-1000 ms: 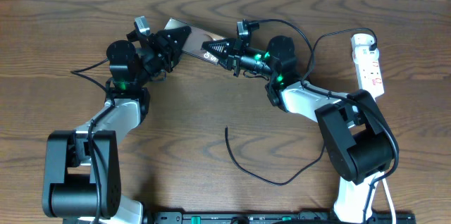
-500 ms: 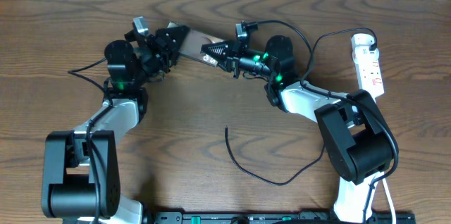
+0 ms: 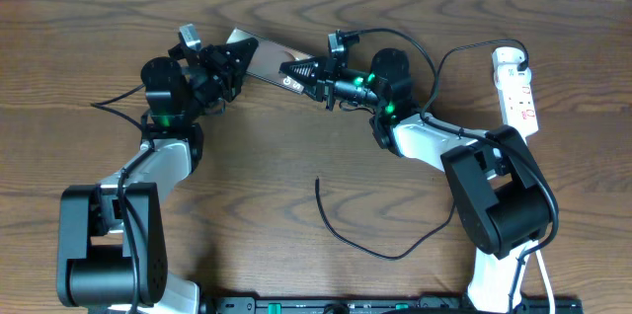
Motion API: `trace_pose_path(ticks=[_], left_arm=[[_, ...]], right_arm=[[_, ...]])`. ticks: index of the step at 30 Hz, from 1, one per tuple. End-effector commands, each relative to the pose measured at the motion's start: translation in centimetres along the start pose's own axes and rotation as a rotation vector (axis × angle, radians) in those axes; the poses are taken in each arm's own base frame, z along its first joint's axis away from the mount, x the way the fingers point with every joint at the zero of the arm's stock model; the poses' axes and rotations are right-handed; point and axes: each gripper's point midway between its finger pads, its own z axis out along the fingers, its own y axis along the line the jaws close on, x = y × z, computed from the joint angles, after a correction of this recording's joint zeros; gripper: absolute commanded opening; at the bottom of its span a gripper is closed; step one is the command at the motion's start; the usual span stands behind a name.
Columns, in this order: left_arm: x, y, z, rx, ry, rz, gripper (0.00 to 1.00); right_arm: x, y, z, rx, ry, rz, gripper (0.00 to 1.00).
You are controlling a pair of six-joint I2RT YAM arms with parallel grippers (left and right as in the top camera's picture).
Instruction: Plug charger to phone and switch on socket
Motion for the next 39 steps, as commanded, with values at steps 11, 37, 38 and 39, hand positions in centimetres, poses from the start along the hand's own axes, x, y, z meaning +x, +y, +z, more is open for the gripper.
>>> trace_pose_path(ticks=[11,37,38,39], left_arm=[[-0.7,-0.7,0.0,0.009,-0.034,0.074,0.07],[-5.7,0.0,-4.1,0.008,-0.099,0.026,0.07],[-6.4,0.1,-5.0,0.013,-0.096,0.013,0.07],[-6.9,0.1,-5.9,0.020,-0.088,0.006,0.07]], right_arm=[[1.5,0.2,0.6,0.004,0.056,-0.064,0.01],[-1.0,-0.1,-1.2,0.019,0.005,-0.231,0.99],[-1.3,-0.4,-1.5,0.030,0.003,-0.241,0.99],[-1.4,-0.7,-1.8,0.039,0.010,-0.282,0.99]])
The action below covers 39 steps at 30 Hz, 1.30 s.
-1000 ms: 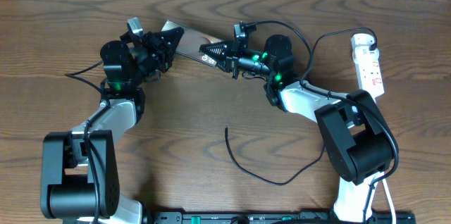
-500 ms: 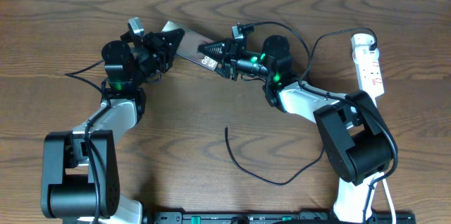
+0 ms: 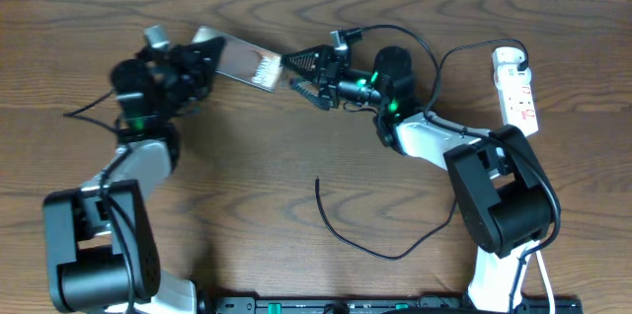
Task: Plug charger to phone and switch on socket
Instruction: 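Release the phone from the right gripper and pull it back, then lower the right gripper onto the black cable's connector end and grasp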
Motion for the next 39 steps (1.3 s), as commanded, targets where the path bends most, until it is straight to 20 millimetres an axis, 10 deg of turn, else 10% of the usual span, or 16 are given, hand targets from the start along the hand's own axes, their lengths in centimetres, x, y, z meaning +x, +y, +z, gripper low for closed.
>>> trace_pose_path(ticks=[1,12,19,26,39], left_arm=[[-2.0,-1.0,-2.7,0.045,0.045,-0.019,0.07],[-4.2,-1.7,-10.8,0.120,0.215,-0.044,0.07],[-5.7,-2.9,-13.3,0.148,0.186,-0.004,0.07],[-6.4,-2.7,-14.2,0.145,0.162,-0.009,0.07],[-6.4,-2.7,-14.2,0.145,0.165,-0.008,0.07]], right_arm=[[-0.6,-0.1,-1.1,0.012,0.018,-0.147,0.99],[-0.1,-4.8,-1.6,0.304,0.163,-0.193,0.99],[1.2,-9.5,-5.4,0.909,0.200,-0.252,0.99],[7.4,-12.1,-8.6,1.261,0.320,-0.213,0.99],[15.6,-12.2,-7.8,1.502,0.326,-0.263,0.98]])
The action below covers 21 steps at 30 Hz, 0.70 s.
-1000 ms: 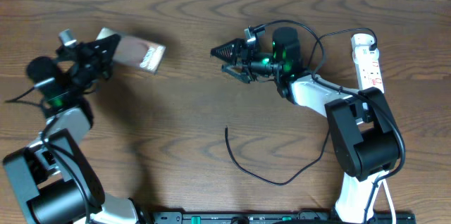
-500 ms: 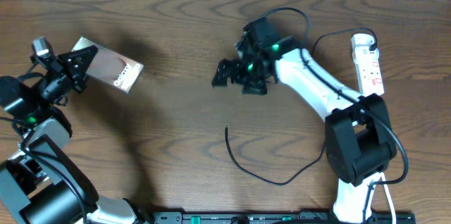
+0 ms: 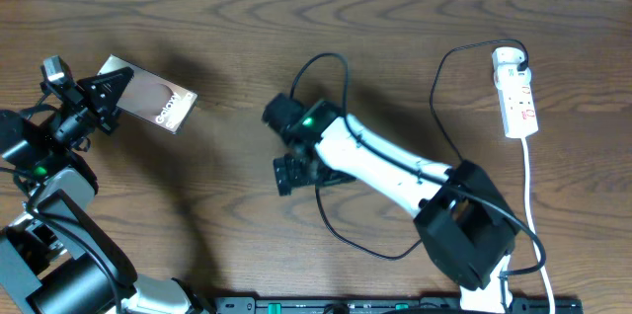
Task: Plug charger to phone and switch on socket
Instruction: 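Lower the right gripper onto the black cable's connector end and grasp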
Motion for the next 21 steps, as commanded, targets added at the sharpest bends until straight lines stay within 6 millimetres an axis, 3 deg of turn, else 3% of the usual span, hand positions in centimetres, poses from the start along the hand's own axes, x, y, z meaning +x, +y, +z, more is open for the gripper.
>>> trace_pose_path(ticks=[1,11,18,21], left_arm=[[-0.1,-1.2,-0.1,0.007,0.015,0.036,0.07],[0.0,-1.2,-0.1,0.007,0.015,0.037,0.07],[0.0,-1.2,-0.1,0.007,0.015,0.037,0.07],[0.0,-1.2,-0.1,0.007,0.015,0.037,0.07]], right_arm=[[-0.1,-1.1,-0.2,0.111,-0.073,0.095,0.97],[0.7,-2.2,1.7,0.146,-0.071,0.156,0.75],[1.2,-2.4,2.6,0.136,-0.053,0.167,0.52],[1.4,-2.4,2.8,0.133,-0.047,0.167,0.51]])
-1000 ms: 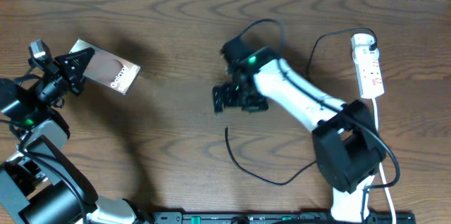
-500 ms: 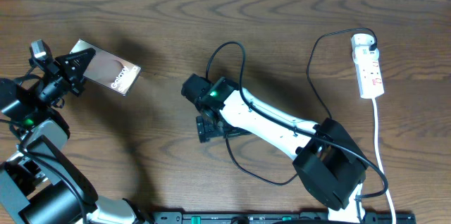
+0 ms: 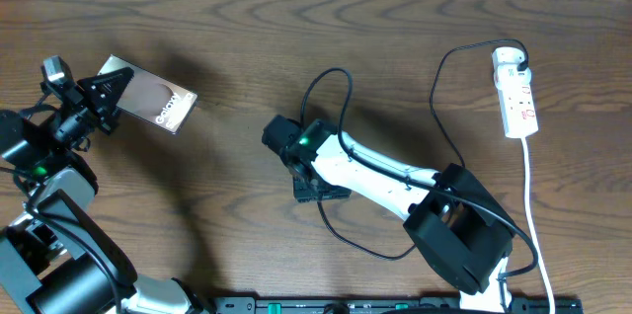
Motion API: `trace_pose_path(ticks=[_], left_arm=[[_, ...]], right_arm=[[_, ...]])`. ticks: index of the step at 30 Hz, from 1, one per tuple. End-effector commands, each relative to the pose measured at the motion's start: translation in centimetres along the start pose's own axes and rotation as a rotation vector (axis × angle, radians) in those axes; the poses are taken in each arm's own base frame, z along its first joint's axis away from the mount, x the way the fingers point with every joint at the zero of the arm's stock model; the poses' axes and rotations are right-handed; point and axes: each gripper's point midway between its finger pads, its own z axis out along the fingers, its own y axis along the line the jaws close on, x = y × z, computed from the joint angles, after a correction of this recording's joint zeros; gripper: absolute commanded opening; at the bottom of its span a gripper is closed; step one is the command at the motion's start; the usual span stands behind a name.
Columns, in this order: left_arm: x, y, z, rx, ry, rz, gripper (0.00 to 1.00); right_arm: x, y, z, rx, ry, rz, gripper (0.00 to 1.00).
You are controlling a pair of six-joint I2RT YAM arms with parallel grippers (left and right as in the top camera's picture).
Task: Plug charger to phone and switch on socket
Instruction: 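Lower the right gripper onto the black cable's connector end and grasp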
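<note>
The phone (image 3: 153,100), a dark slab with a pale edge, is held off the table at the far left with my left gripper (image 3: 111,92) shut on its left end. The black charger cable (image 3: 380,252) loops across the middle of the table. Its free end is hidden under my right gripper (image 3: 317,189), which points straight down there; its jaws are hidden beneath the wrist. The white socket strip (image 3: 518,92) lies at the far right with the cable's plug (image 3: 508,56) in its top end.
A second loop of black cable (image 3: 331,82) arches from the right arm's wrist behind the arm. The white lead of the strip (image 3: 531,205) runs down the right side. A black rail (image 3: 346,306) lines the front edge.
My right gripper has shifted a little right and toward the front, from beside the cable's free end to directly over it. The left gripper and phone have not moved.
Both grippers met at the phone at the back centre, the left shut on it. Then the phone was further left with the right gripper open beside it. Later the left held it at the far left and the right was down by the cable's end, now over it.
</note>
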Motion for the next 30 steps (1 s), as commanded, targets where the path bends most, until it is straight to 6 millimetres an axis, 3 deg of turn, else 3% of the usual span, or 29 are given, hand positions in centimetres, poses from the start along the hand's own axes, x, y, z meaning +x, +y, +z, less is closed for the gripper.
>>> trace_pose_path(ticks=[1,18,26,30], left_arm=[[-0.1,-1.2,-0.1,0.007,0.014,0.037,0.07],[0.1,-1.2,-0.1,0.006,0.021,0.036,0.07],[0.1,-1.2,-0.1,0.006,0.023,0.037,0.07],[0.2,-1.2,-0.1,0.006,0.029,0.036,0.07]], right_arm=[[0.1,-0.2,0.0,0.002,-0.001,0.014,0.51],[0.3,-0.1,1.2,0.003,0.031,0.016,0.50],[0.2,0.0,1.2,0.000,0.028,0.016,0.39],[0.2,-0.1,1.2,0.002,0.029,0.016,0.39]])
